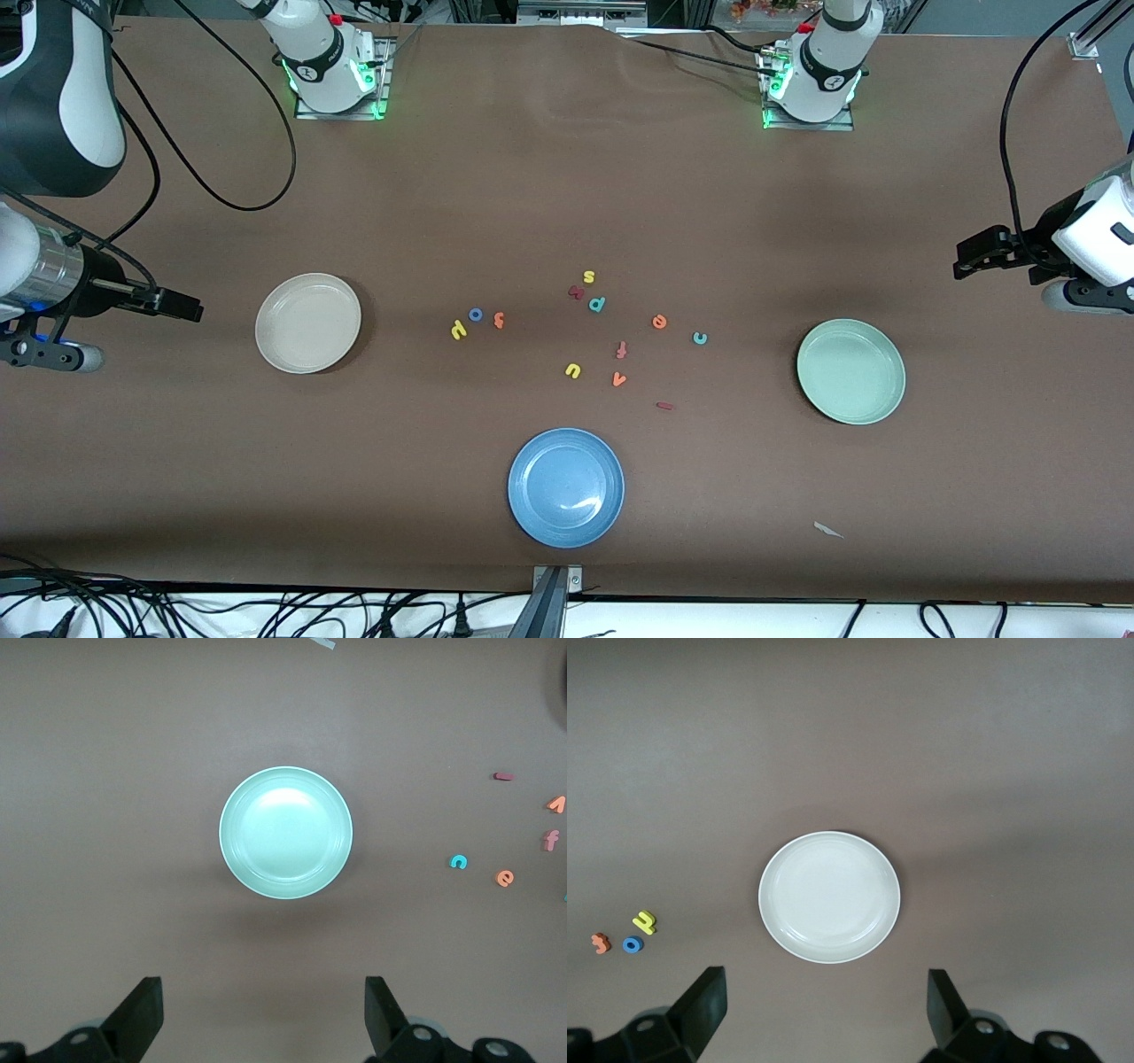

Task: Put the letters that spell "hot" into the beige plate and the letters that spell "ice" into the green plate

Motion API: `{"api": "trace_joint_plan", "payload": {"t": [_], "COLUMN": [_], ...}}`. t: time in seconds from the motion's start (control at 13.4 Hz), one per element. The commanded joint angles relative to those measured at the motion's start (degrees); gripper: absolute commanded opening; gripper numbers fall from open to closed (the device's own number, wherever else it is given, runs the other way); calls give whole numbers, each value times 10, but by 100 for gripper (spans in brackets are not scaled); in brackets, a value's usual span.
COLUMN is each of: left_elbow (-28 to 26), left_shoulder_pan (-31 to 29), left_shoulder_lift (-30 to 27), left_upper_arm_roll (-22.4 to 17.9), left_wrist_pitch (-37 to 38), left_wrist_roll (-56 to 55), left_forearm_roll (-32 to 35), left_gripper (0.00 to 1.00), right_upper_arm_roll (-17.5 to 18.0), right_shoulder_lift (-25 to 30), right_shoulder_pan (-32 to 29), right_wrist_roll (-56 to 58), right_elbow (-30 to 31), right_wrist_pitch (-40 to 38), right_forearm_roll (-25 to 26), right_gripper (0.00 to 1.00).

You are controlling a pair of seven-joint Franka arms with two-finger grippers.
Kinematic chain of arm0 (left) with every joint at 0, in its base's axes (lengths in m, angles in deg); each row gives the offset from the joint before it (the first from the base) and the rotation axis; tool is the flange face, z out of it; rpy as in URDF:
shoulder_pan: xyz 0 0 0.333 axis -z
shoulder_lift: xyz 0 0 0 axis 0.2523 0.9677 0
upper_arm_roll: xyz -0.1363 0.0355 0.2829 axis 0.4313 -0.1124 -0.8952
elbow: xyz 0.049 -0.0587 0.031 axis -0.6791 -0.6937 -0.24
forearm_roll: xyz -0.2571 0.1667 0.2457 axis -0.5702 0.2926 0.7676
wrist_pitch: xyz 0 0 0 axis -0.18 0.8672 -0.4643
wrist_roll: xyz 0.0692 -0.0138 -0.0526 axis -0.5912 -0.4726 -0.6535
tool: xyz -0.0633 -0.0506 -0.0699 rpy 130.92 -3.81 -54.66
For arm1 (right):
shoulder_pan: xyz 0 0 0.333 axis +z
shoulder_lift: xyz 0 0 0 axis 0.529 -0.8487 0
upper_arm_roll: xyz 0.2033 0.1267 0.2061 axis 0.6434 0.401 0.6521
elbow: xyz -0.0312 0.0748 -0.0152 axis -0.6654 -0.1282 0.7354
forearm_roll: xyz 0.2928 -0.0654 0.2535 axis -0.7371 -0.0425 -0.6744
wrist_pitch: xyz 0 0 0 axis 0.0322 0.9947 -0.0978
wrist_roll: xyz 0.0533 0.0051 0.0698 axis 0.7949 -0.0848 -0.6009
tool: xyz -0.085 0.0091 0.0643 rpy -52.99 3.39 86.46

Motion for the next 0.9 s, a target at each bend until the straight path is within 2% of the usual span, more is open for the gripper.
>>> {"api": "trace_joint_plan", "payload": {"t": [0.0,0.82], "left_elbow": [-6,-6], "left_shoulder_pan": [-1,7], "left_shoulder_lift": [-3,3], "left_upper_arm_roll": [2,7], "left_wrist_pitch": [-7,-13], "left_wrist_roll": [12,6], "left_forearm_roll": [19,19], "left_gripper": [100,100], "right_upper_arm_roll": [1,0], "right_shoulder_lift": [10,10], "right_shoulder_pan": [0,0], "right_wrist_roll": [-6,-6], "right_elbow": [5,3], "right_wrist_pitch": [-6,-8], "right_forearm_roll": [-11,-9], "right_gripper": [100,100]}}
